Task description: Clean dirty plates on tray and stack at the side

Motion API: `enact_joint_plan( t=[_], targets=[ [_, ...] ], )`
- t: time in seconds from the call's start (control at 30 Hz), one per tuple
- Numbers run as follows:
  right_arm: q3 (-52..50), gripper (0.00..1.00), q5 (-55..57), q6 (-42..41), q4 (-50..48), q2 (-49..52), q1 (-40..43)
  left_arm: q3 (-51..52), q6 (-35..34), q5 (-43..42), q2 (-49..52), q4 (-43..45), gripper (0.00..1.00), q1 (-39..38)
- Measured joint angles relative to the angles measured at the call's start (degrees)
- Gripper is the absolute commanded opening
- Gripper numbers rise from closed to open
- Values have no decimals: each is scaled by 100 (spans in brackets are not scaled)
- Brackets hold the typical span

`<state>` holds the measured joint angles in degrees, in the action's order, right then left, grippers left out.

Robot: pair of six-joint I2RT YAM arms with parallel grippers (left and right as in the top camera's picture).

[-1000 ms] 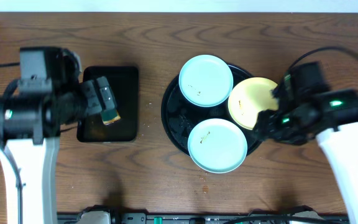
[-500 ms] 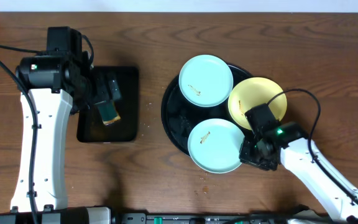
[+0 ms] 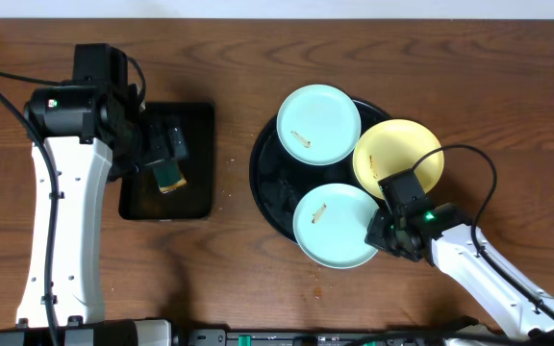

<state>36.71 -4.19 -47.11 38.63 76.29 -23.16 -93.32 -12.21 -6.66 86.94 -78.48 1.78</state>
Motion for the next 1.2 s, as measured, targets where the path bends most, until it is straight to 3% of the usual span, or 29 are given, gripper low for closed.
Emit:
enact_joint_plan(
  t=[0.1,0.37,0.5,0.7,1.0,1.07,1.2],
  targets=[
    [223,1,35,144,46,0,0,0,0,7,0,2,98,0],
    [1296,1,577,1773,240,4,0,46,-92,326,0,103,98,0],
    [1296,1,643,2041,269,7,0,870,-267,407,-42,737,98,0],
    [1294,1,667,2164,267,26,0,2361,-719,789,-4,2323,92,0],
    [1294,1,678,2197,260,326,0,3960,-885,935,-4,4830,92,0],
    [1294,1,680,2197,249,326,0,4461,-890,960,-2,5731,73,0],
    [1294,1,678,2197,251,326,0,4942,-901,962,162,6487,71,0]
  ],
)
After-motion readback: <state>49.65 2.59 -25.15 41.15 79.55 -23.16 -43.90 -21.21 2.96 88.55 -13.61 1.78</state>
